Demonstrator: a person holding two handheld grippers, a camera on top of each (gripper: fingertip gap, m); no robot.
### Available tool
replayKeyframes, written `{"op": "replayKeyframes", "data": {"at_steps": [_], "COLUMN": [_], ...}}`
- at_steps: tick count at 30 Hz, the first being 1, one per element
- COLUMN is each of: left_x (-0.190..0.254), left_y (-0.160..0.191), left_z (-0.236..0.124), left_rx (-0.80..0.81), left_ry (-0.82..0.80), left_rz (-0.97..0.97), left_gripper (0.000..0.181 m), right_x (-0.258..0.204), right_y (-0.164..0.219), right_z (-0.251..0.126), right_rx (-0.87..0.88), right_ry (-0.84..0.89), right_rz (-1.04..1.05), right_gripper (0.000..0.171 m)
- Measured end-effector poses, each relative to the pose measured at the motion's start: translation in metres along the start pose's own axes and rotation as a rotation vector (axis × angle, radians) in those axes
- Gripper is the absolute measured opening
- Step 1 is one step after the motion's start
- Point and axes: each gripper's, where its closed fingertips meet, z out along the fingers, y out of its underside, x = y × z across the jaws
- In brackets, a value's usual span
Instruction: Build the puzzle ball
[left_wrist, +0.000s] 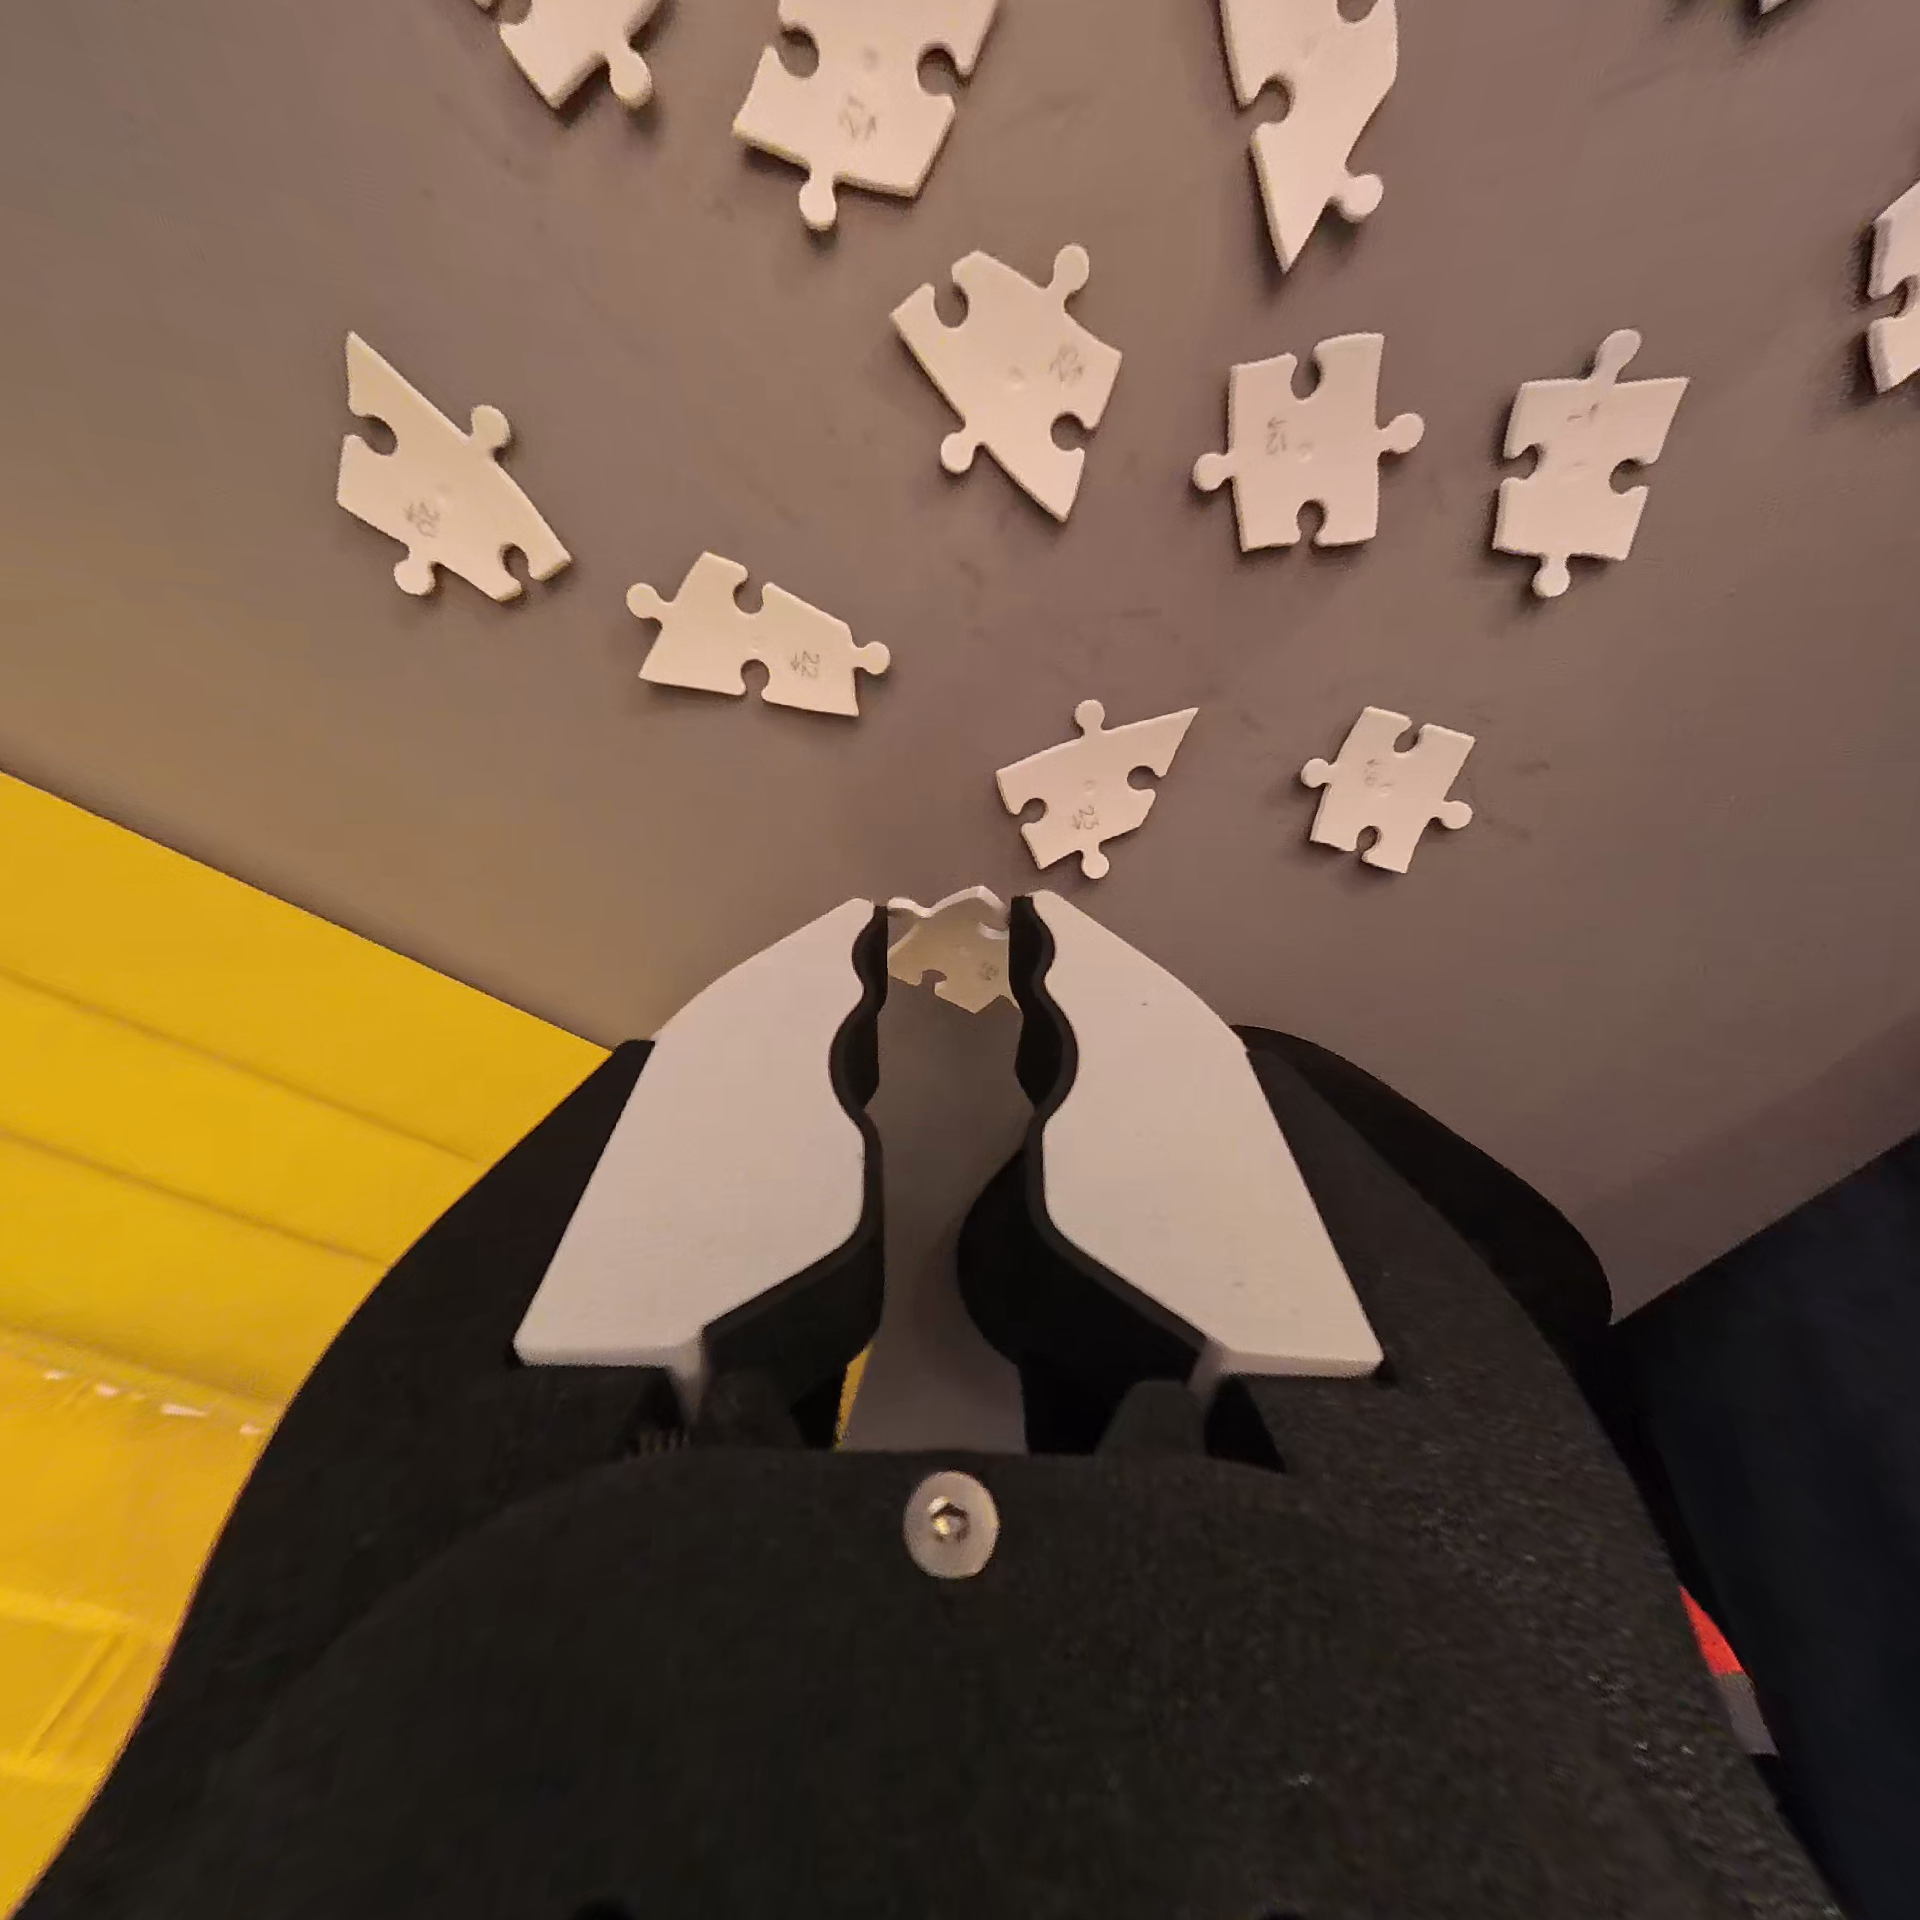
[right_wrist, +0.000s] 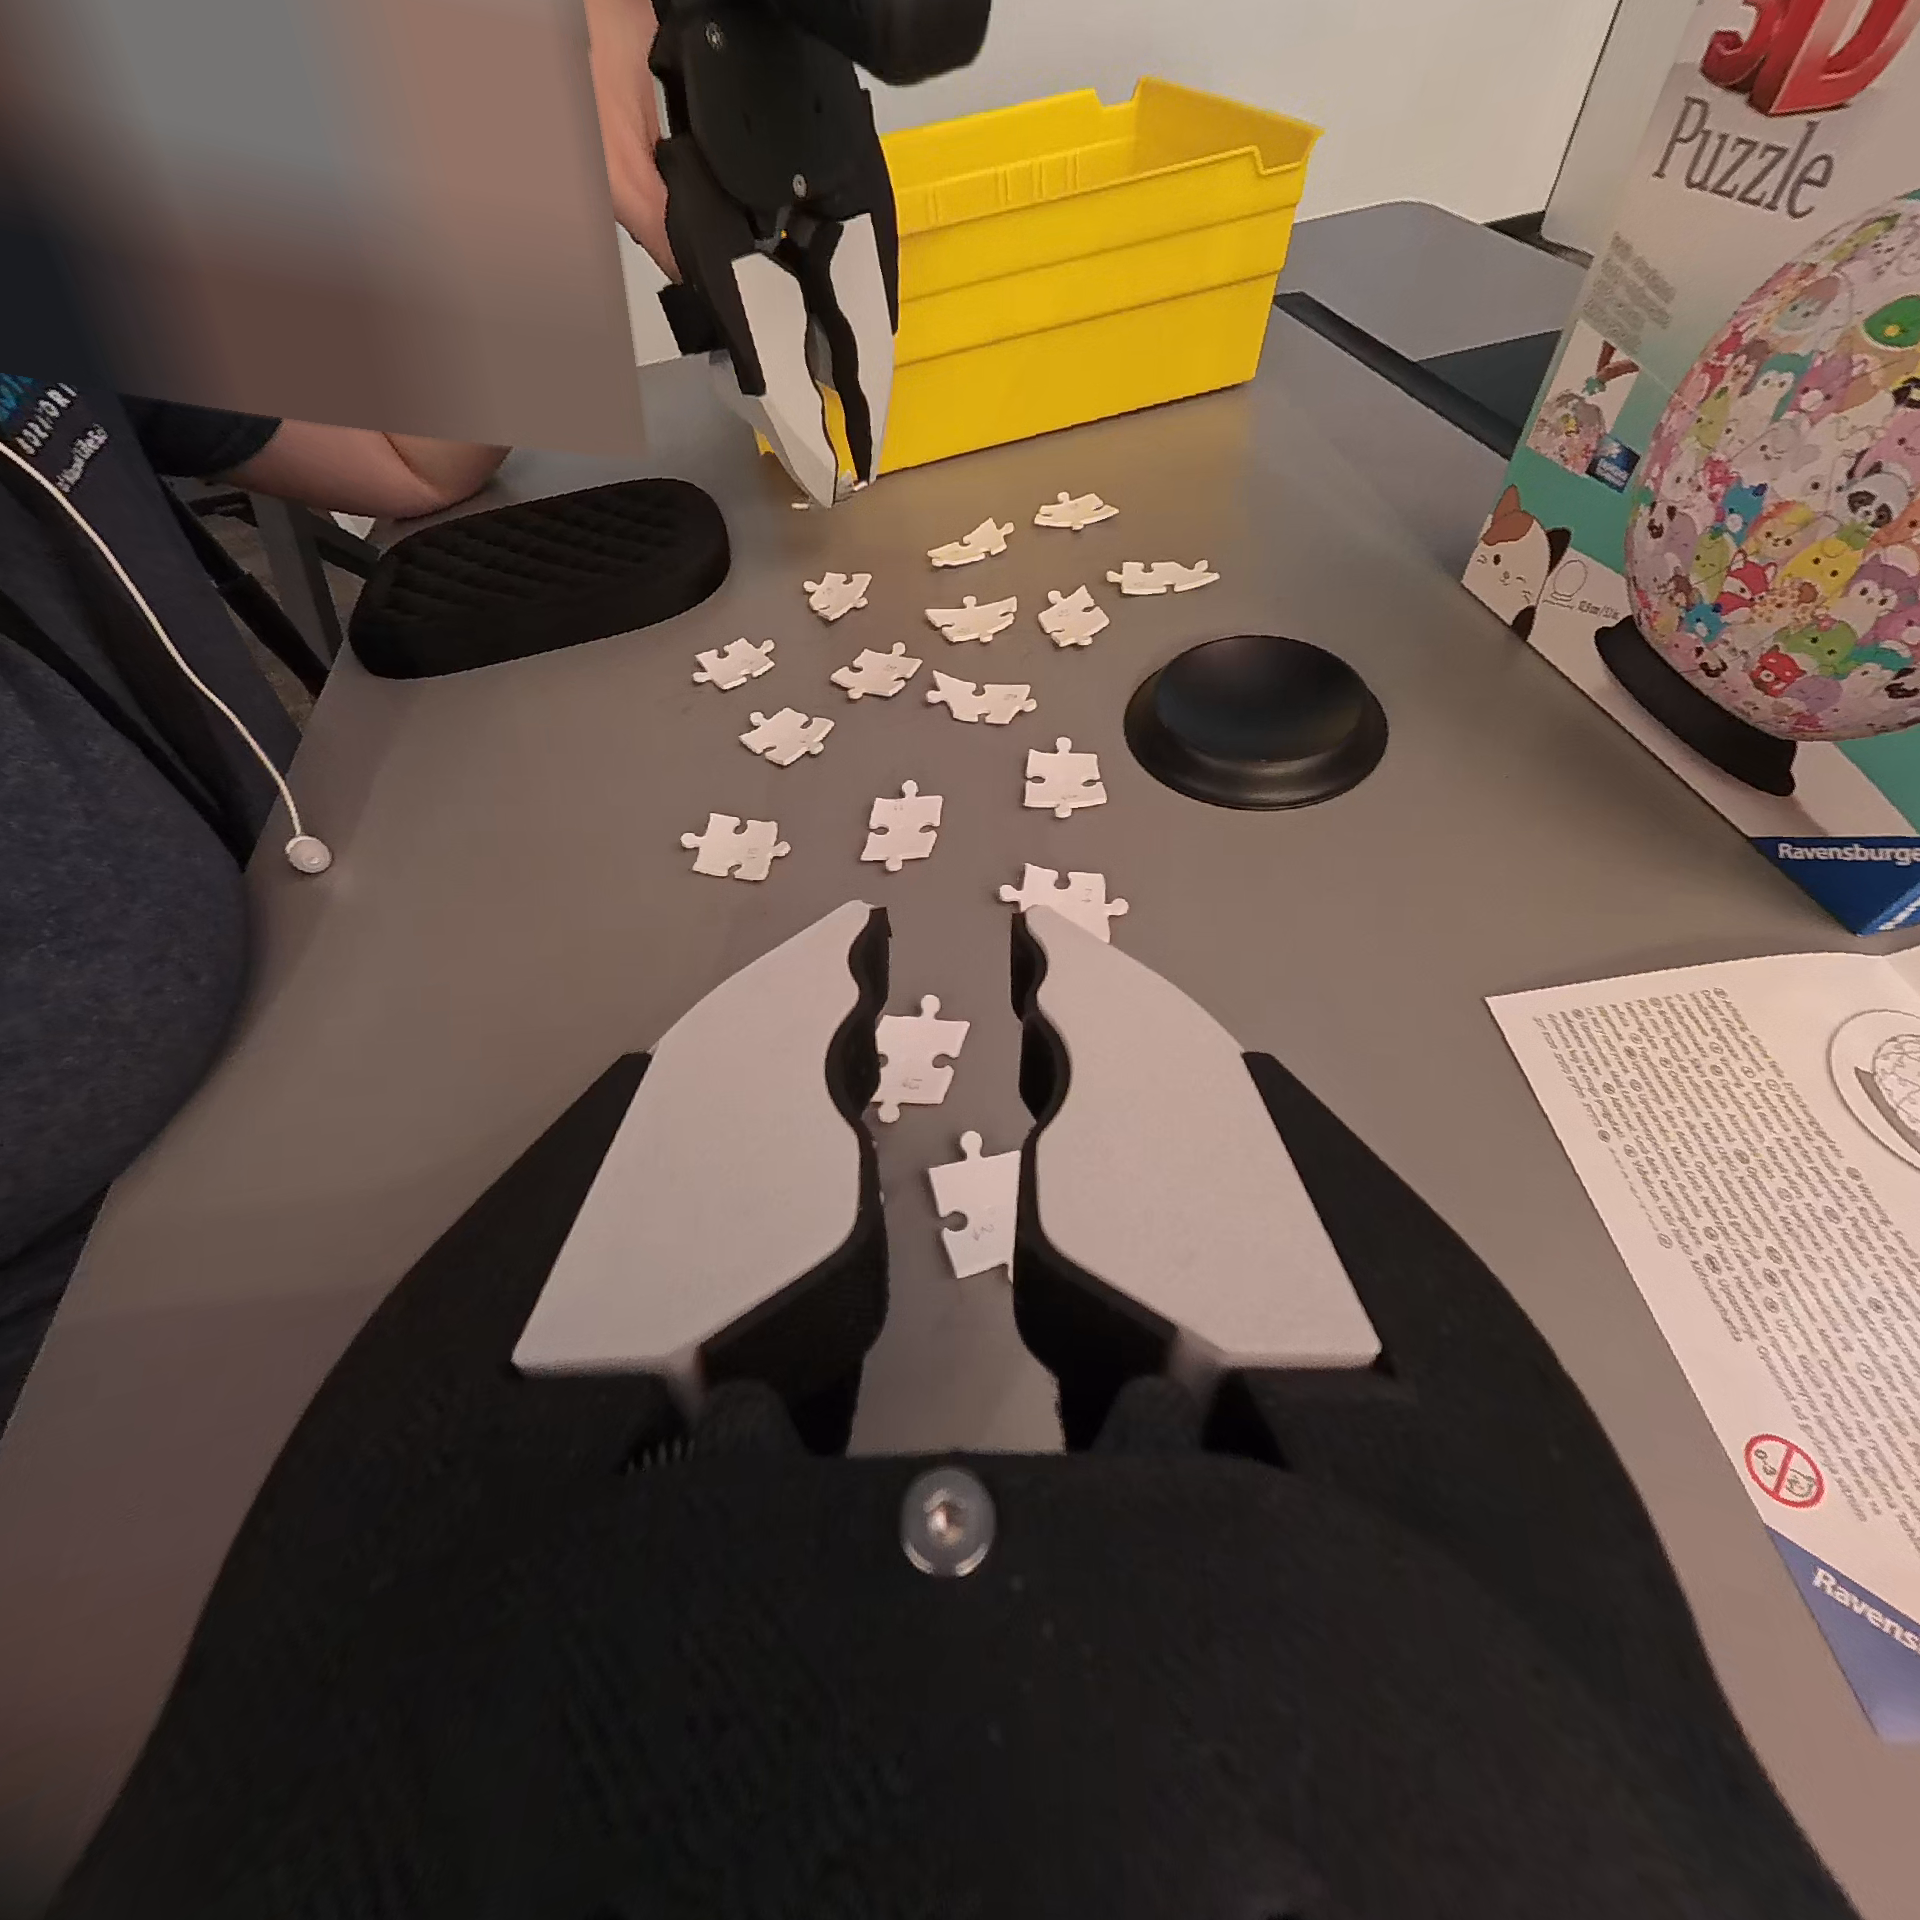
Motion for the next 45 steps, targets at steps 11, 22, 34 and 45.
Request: {"op": "replayKeyframes", "data": {"at_steps": [11, 22, 34, 45], "left_x": [0.012, -0.044, -0.138, -0.162], "left_y": [0.015, 0.007, 0.021, 0.084], "left_z": [0.026, -0.101, -0.216, -0.056], "left_rx": [-0.165, 0.378, 1.228, 0.213], "left_ry": [-0.001, 0.010, -0.174, -0.210], "left_rz": [0.008, -0.103, -0.014, -0.053], "left_gripper": [0.022, 0.030, 0.046, 0.041], "right_x": [-0.007, -0.006, 0.000, 0.005], "right_y": [-0.002, -0.004, -0.003, 0.003], "right_z": [0.001, -0.003, -0.004, -0.003], "right_rx": [-0.004, 0.007, 0.009, -0.011], "right_ry": [-0.015, -0.006, 0.019, 0.027], "right_rz": [-0.020, -0.023, -0.011, 0.010], "right_gripper": [0.023, 0.023, 0.023, 0.024]}}
